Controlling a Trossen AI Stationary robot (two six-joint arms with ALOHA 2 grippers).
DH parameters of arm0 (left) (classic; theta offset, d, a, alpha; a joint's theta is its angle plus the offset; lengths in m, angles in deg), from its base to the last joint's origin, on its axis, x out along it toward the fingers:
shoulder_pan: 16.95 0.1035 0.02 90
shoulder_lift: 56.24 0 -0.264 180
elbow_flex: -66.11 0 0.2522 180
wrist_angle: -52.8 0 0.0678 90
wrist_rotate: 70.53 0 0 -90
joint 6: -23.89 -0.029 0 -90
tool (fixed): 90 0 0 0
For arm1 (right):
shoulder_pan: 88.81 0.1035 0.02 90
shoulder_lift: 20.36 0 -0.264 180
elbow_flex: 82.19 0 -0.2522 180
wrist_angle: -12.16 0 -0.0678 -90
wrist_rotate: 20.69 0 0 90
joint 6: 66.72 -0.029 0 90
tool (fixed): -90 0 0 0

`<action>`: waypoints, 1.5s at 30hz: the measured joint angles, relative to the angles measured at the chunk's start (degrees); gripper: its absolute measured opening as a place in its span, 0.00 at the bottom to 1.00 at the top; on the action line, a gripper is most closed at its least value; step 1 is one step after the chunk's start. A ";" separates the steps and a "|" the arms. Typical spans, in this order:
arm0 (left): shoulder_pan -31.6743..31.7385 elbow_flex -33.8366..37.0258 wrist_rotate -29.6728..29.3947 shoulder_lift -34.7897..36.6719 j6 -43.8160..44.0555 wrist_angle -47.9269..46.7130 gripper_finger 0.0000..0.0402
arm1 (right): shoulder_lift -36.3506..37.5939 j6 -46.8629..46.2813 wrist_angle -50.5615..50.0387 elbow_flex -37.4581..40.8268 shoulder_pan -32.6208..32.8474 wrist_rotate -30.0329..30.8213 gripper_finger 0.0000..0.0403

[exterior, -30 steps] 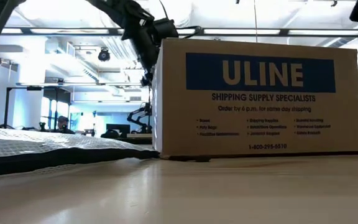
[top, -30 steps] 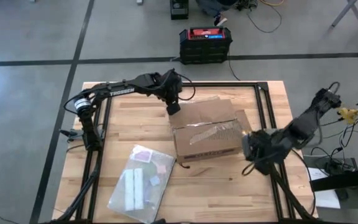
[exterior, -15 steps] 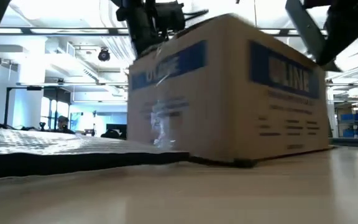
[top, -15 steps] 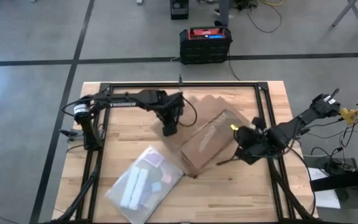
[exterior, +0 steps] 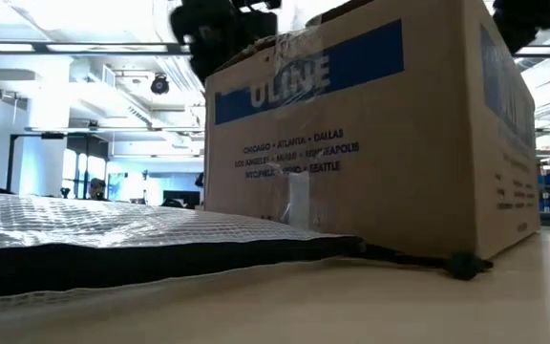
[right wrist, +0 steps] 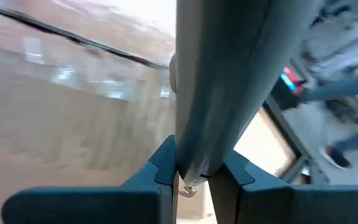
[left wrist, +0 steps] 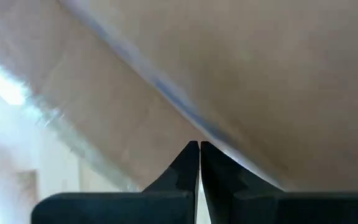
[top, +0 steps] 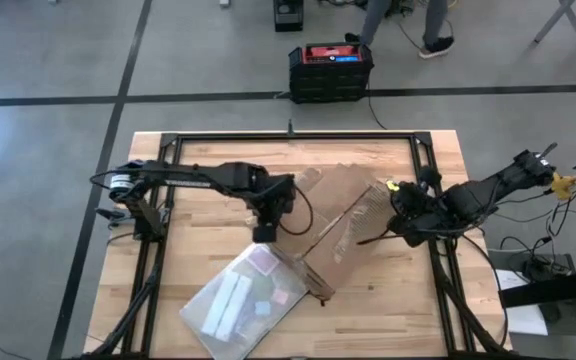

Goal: Unpack boxes
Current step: Break down cardboard box until it is fully flat

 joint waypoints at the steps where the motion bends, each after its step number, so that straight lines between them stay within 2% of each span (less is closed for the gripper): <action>1: -0.11 -0.05 -1.68 0.78 0.71 -1.70 0.00 | 0.12 0.11 0.04 -0.80 0.66 -0.58 0.09; 4: -0.13 -0.06 -6.70 3.23 4.02 -7.10 0.00 | 0.24 1.37 0.10 -3.19 2.16 -4.77 0.09; 7: -0.36 0.90 -7.11 5.55 7.71 -8.32 0.00 | 0.24 1.65 0.22 -4.54 3.38 -12.91 0.09; 12: -3.40 5.08 -6.46 6.22 8.92 -2.06 0.00 | -0.34 1.64 6.12 -1.66 6.32 -27.86 0.09; 15: -4.97 8.97 -3.26 6.15 8.92 4.83 0.00 | -1.85 1.76 10.98 1.77 7.52 -31.22 0.09; 18: -6.23 11.73 -2.35 6.07 8.88 9.81 0.00 | -3.25 1.65 8.98 3.50 6.90 -27.64 0.09; 20: -6.59 12.38 -2.34 6.06 8.87 11.13 0.00 | -3.78 1.51 7.29 3.59 5.21 -22.00 0.09; 23: -6.58 12.47 -2.34 6.08 8.63 11.60 0.00 | -3.67 0.08 3.72 2.68 1.25 -10.43 0.09; 26: -6.54 12.47 -2.34 6.25 8.50 11.48 0.00 | -2.47 -0.26 1.93 0.99 -1.31 -4.55 0.09; 32: -6.56 11.60 -2.67 8.58 8.00 10.34 0.00 | -0.51 6.14 3.02 -5.18 0.37 -3.73 0.09; 38: -7.61 10.78 -6.21 14.39 13.08 4.85 0.00 | -1.39 13.89 15.64 -7.47 6.72 -3.78 0.09; 41: -11.94 12.38 -6.62 17.85 19.54 5.93 0.00 | -2.92 14.49 17.85 -7.36 8.87 -3.75 0.09; 45: -22.24 17.91 -5.74 19.03 29.00 14.16 0.00 | -5.41 12.60 18.38 -7.33 10.67 -2.63 0.09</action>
